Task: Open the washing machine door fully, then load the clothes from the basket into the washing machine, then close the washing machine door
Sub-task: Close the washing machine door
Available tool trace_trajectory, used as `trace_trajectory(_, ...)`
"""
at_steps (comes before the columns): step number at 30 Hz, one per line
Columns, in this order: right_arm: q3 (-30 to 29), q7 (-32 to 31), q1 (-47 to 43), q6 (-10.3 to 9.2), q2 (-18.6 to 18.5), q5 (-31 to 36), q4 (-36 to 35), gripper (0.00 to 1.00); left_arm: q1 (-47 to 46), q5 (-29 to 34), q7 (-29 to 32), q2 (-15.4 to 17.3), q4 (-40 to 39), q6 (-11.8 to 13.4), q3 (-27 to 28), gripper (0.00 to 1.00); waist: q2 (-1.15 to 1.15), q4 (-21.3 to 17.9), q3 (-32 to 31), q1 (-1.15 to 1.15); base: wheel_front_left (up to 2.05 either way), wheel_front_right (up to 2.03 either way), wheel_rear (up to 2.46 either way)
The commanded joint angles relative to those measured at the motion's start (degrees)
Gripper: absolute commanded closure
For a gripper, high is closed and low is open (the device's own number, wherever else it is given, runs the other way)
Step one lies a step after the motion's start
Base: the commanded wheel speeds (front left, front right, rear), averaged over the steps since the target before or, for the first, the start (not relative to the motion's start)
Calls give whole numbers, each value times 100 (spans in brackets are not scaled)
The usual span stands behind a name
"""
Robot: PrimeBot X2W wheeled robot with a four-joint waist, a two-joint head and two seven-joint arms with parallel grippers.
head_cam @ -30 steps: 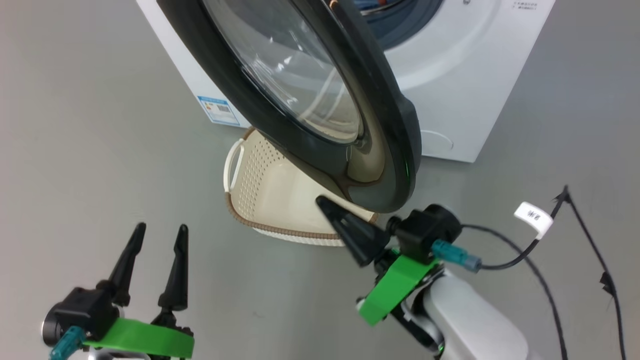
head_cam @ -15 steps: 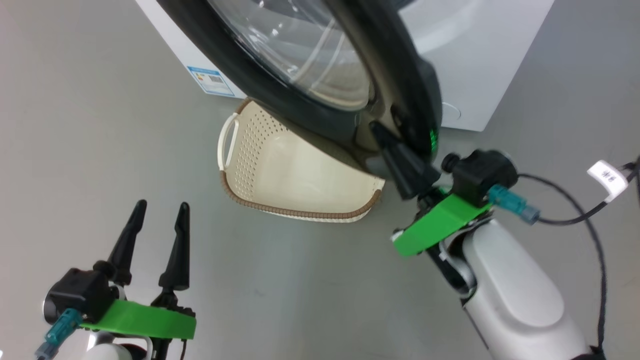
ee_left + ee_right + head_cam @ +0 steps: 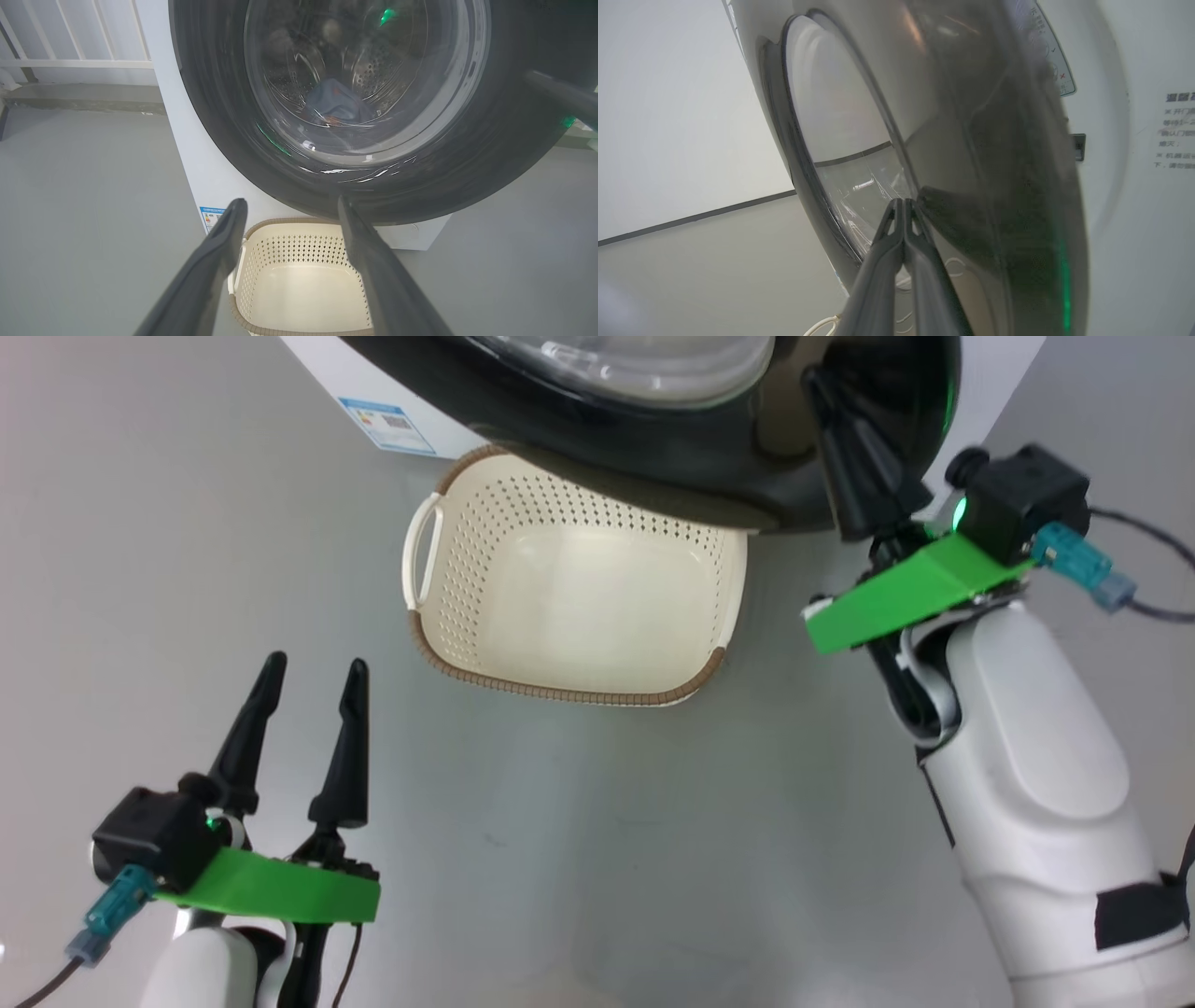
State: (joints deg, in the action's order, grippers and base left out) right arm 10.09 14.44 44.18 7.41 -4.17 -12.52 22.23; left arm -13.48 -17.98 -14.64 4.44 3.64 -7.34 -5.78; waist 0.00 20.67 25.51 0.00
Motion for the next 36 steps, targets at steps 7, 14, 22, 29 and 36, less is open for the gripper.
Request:
trace_trajectory(7, -395, 55, 878, 8, 111, 304, 343, 100, -316, -104, -36, 128, -190, -14, 48, 0, 0, 130, 394, 0, 0, 0, 0)
trace_trajectory(14, -661, 55, 1514, 8, 18, 504, 649, 100, -499, -188, -36, 104, -235, -14, -38, 0, 0, 255, 757, 0, 0, 0, 0)
trace_trajectory(22, -887, 55, 2004, 8, -31, 654, 801, 100, -743, -255, -36, 52, -241, -14, -144, 0, 0, 367, 993, 0, 0, 0, 0)
trace_trajectory(29, -933, 56, 2191, 8, -70, 744, 928, 100, -805, -284, -36, 32, -238, -14, -201, 0, 0, 381, 1022, 0, 0, 0, 0)
trace_trajectory(36, -1021, 56, 2268, 8, -120, 748, 1041, 100, -806, -282, -36, 64, -230, -14, -213, 0, 0, 379, 997, 0, 0, 0, 0)
